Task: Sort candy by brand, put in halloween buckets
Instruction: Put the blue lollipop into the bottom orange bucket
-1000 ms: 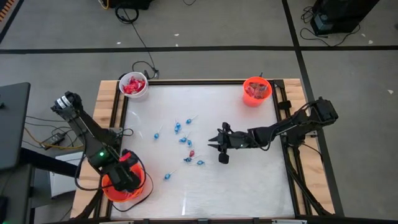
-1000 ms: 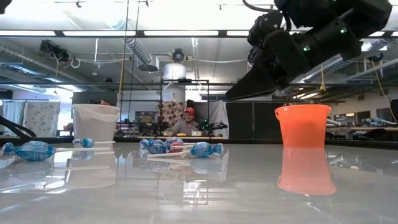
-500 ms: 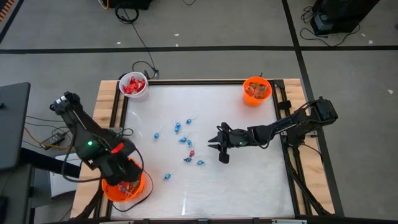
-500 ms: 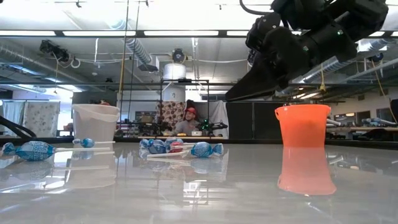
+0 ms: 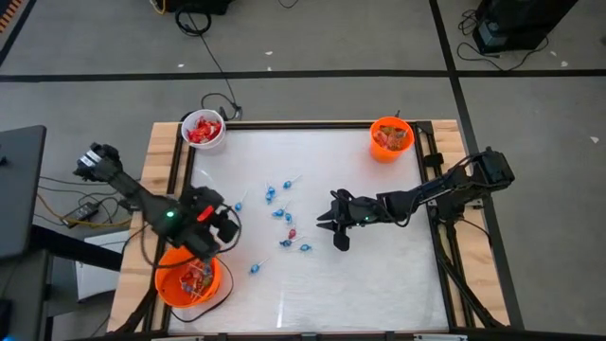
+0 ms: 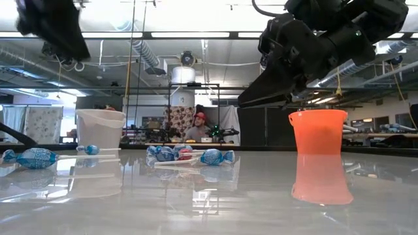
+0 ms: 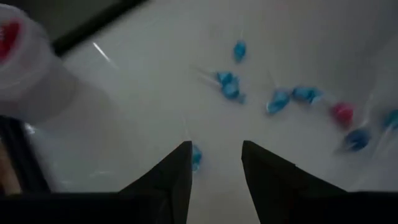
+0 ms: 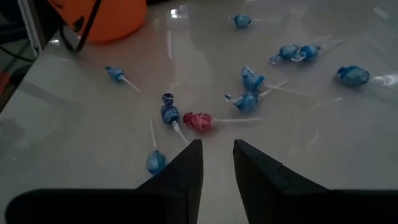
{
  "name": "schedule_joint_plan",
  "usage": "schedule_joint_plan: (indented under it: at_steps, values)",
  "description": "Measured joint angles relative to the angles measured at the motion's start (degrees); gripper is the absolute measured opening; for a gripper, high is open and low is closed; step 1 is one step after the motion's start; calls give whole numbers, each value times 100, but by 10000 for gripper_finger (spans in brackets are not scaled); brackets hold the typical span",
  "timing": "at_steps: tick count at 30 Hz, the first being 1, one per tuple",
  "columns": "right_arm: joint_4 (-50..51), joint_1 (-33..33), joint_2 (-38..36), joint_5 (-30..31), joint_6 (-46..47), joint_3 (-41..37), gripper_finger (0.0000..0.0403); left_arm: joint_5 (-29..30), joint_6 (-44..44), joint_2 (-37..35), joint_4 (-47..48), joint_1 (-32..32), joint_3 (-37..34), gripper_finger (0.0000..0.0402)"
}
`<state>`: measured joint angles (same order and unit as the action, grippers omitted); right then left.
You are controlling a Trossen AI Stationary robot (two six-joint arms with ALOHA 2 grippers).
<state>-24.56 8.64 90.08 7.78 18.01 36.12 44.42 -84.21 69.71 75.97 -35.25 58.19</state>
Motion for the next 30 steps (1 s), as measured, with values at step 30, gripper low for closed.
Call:
schedule_joint_plan:
  at_steps: [30]
  values:
    - [323, -11, 0, 156, 140, 0, 103, -1085, 2249, 4, -5005, 2451, -3320, 270]
